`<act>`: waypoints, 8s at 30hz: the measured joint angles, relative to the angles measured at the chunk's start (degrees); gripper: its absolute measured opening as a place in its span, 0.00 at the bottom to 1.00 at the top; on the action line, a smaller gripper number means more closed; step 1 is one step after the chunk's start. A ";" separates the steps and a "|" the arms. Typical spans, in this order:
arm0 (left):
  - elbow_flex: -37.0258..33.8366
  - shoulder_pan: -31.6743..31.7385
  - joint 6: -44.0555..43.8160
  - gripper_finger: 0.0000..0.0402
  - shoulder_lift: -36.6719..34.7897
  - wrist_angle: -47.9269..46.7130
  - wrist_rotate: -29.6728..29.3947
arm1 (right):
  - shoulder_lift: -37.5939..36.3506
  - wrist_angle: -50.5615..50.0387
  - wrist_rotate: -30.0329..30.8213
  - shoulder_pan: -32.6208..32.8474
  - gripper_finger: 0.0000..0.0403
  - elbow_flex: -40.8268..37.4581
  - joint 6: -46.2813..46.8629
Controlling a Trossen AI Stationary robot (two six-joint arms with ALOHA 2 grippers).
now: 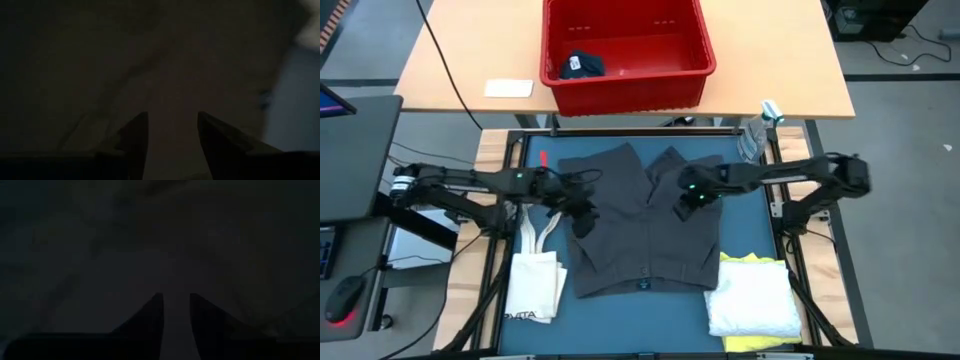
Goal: Fold laundry
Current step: Fold the gray boxer
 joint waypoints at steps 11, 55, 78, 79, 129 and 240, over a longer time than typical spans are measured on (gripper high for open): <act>-1.53 15.33 -13.72 0.48 -0.81 -18.94 -0.99 | 6.25 19.29 -11.93 4.02 0.22 -0.11 8.47; -7.77 49.27 22.56 0.03 13.38 -7.89 16.85 | 31.47 -6.44 0.89 24.46 0.16 36.12 34.01; -7.75 45.12 17.53 0.02 -10.44 -38.17 6.47 | 25.14 -15.04 5.90 7.20 0.01 18.11 29.14; -7.75 45.00 17.77 0.02 -10.42 -38.15 6.83 | 25.16 -14.61 5.90 5.35 0.01 18.18 24.66; -7.75 41.18 10.47 0.02 -1.44 -18.13 8.90 | 51.35 22.71 11.39 33.00 0.71 49.57 -31.59; 45.62 22.30 -4.90 0.56 50.37 -17.27 9.03 | -13.61 -43.12 22.17 22.33 0.38 12.52 30.34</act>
